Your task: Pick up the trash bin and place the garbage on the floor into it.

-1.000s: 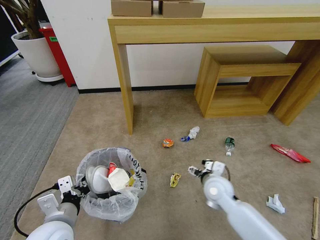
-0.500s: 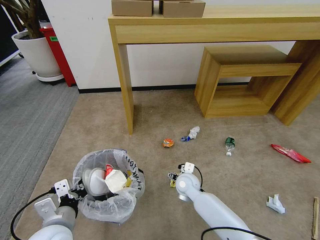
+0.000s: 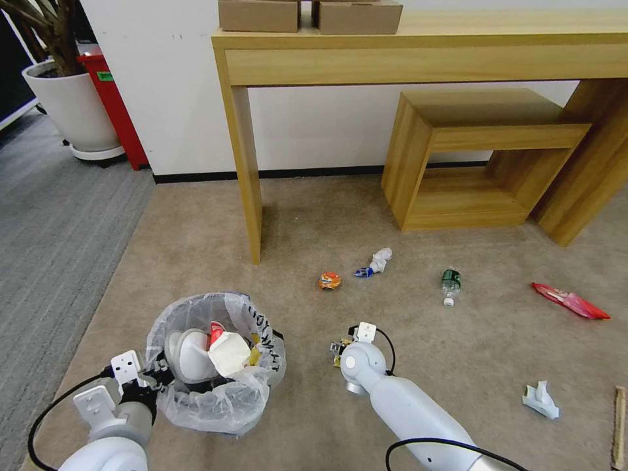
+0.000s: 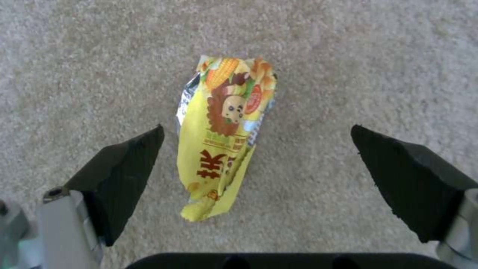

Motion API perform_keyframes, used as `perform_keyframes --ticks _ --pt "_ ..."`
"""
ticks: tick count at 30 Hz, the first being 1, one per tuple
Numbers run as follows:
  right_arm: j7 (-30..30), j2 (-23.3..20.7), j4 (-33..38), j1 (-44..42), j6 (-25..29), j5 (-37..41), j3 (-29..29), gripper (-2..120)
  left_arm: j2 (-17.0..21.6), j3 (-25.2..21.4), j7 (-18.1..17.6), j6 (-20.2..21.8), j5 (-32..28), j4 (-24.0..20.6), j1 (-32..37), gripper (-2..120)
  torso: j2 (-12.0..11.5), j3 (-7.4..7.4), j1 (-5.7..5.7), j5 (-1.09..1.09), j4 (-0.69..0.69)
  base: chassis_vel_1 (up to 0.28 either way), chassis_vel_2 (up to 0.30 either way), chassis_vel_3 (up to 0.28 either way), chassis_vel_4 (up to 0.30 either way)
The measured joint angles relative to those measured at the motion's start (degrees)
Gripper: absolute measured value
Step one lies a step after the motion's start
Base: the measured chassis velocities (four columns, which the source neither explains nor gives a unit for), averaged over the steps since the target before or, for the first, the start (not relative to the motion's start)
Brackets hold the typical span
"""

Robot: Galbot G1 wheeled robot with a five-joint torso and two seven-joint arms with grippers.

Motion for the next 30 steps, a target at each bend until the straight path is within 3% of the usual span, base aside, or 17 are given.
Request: perform_keyframes --ticks 12,17,20,26,27,30 --pt "-2.8 2.1 -5.2 0.5 2.0 -3.7 -0.5 78 0.8 0.0 0.0 -0.2 -0.5 -0.6 0.4 1 0.0 0.00 0.00 0.00 0.01 0.000 0.000 0.000 0.000" --pt "-3.3 2.4 -5.9 0.5 2.4 -4.6 -0.7 61 0.8 0.2 0.0 -0.4 -0.5 -0.6 0.4 1 0.0 0.00 0.00 0.00 0.01 0.000 0.000 0.000 0.000" --pt "-3.8 2.6 -6.2 0.5 2.6 -5.2 -1.1 42 0.9 0.4 0.0 -0.6 -0.5 -0.6 0.4 1 0.0 0.00 0.00 0.00 0.01 0.000 0.000 0.000 0.000" --pt "-4.1 2.5 -6.2 0.3 2.8 -5.9 -1.5 27 0.9 0.6 0.1 -0.8 -0.5 -0.4 0.0 1 0.0 0.00 0.00 0.00 0.01 0.000 0.000 0.000 0.000" --pt "-4.3 2.3 -6.1 0.2 2.8 -6.3 -1.7 18 0.9 0.7 0.1 -0.9 -0.5 -0.2 -0.2 1 0.0 0.00 0.00 0.00 0.00 0.000 0.000 0.000 0.000" --pt "-4.5 2.0 -5.8 -0.2 2.9 -6.7 -1.8 9 1.1 0.7 0.2 -1.1 -0.6 0.1 -0.5 1 0.0 0.00 0.00 0.00 0.00 0.000 0.000 0.000 0.000"
